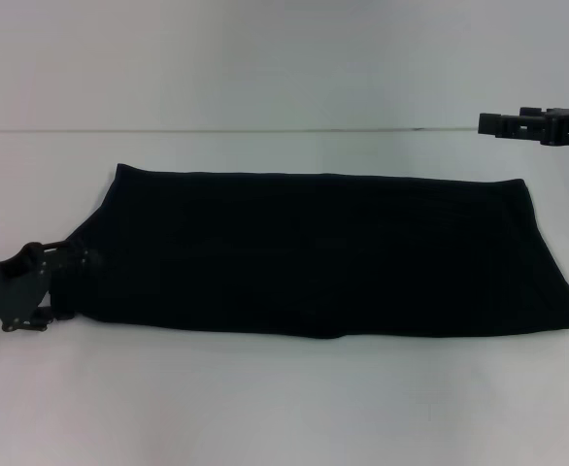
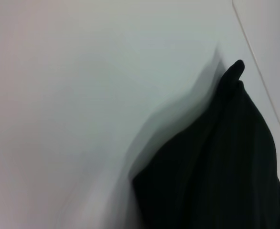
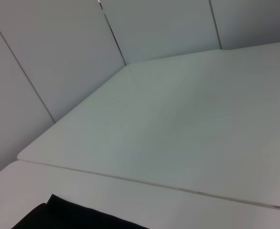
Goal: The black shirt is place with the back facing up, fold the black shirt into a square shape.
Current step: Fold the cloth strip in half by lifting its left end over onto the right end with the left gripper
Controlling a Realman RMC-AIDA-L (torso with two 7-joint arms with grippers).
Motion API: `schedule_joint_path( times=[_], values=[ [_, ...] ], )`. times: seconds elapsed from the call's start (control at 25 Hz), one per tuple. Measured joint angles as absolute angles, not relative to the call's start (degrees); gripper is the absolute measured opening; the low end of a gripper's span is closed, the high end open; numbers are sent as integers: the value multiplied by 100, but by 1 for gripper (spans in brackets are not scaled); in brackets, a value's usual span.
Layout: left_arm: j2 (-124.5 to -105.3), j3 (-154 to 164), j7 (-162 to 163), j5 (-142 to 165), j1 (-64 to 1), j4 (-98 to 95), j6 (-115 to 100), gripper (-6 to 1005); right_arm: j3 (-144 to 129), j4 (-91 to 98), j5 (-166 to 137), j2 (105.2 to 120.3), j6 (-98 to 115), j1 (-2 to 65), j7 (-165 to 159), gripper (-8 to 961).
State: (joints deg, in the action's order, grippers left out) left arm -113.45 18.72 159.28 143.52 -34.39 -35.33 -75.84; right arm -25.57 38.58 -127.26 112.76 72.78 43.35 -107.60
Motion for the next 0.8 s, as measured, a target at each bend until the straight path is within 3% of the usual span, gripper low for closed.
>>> schedule_joint_path(
  times=[0.68, 0.8],
  values=[
    [-11338, 1896, 15218, 14361, -3541, -3476, -7460, 912, -2557, 3858, -12725, 11282, 7259, 4360, -10740, 931],
    [-11338, 1897, 15135, 14385, -3512, -3472, -7363, 795, -2572, 3858, -12683, 11283, 7266, 4355, -10740, 931]
  ],
)
